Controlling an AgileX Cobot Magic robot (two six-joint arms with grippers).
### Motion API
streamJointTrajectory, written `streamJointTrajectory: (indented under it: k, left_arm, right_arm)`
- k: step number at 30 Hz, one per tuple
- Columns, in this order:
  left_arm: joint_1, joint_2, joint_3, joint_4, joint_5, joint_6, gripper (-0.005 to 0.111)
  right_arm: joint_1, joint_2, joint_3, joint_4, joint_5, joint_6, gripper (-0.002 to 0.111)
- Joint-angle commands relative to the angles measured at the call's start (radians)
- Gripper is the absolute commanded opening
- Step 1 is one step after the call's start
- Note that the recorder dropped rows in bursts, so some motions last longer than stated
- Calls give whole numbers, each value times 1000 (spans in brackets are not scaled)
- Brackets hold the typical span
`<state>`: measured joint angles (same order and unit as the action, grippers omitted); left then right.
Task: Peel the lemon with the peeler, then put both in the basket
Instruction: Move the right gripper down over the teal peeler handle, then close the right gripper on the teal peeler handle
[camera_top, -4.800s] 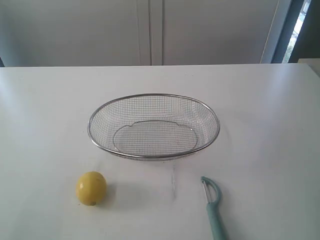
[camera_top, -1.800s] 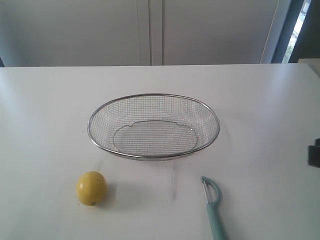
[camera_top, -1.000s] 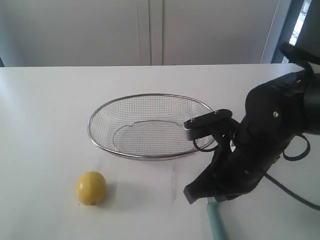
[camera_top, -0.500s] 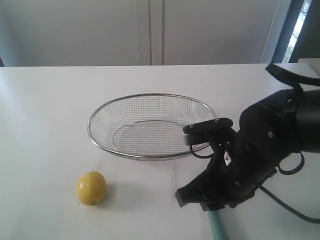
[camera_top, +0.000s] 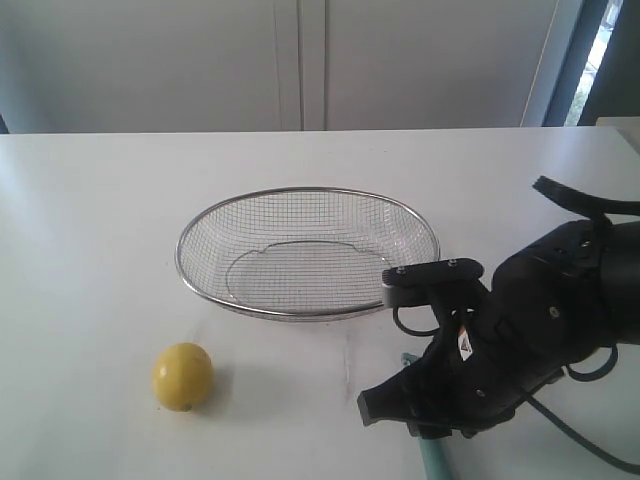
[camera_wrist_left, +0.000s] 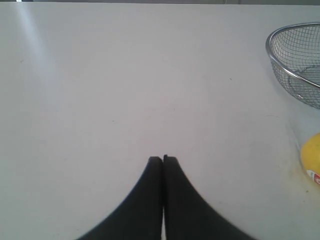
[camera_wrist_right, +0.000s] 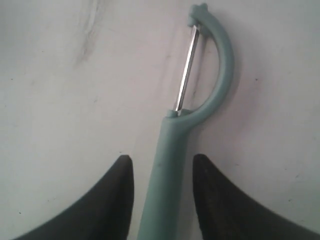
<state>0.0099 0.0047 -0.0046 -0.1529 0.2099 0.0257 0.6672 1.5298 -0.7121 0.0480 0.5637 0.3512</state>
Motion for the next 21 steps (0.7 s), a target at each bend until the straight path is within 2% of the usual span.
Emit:
streamJointTrajectory:
  k: [1, 21]
  left_arm:
    - [0, -5, 5, -2, 0, 1, 0]
    - [0, -5, 5, -2, 0, 1, 0]
  right_arm:
    - [1, -1, 5, -3, -5, 16, 38]
    - [1, -1, 46, 24, -54, 20, 38]
